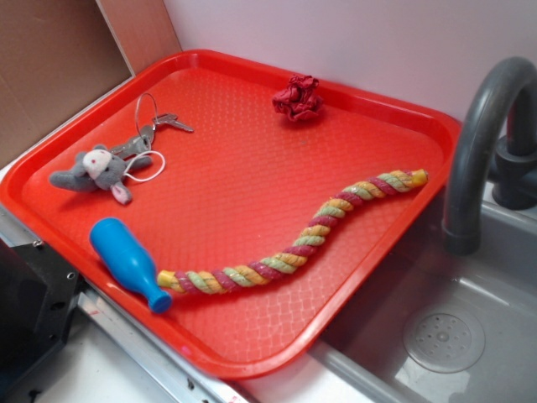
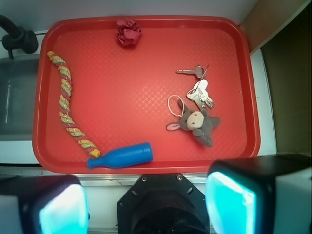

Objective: Grab the multicolored rope.

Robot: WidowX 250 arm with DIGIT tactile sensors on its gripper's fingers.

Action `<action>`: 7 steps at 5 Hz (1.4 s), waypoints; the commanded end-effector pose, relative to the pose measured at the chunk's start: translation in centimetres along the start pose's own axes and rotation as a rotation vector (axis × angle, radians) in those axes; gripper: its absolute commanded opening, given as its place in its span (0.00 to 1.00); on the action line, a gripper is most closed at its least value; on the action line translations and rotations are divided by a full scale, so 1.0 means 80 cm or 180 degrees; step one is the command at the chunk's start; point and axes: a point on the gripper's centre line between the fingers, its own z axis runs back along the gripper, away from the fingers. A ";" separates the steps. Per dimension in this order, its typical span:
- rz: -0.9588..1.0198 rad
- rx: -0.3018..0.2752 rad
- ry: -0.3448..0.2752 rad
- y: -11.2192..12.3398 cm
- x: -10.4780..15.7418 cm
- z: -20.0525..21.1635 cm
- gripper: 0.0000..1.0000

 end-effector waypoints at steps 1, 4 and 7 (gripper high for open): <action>0.0000 0.0000 0.0000 0.000 0.000 0.000 1.00; -0.1462 0.0006 -0.0305 -0.086 0.054 -0.059 1.00; -0.1570 -0.0078 0.0057 -0.173 0.050 -0.158 1.00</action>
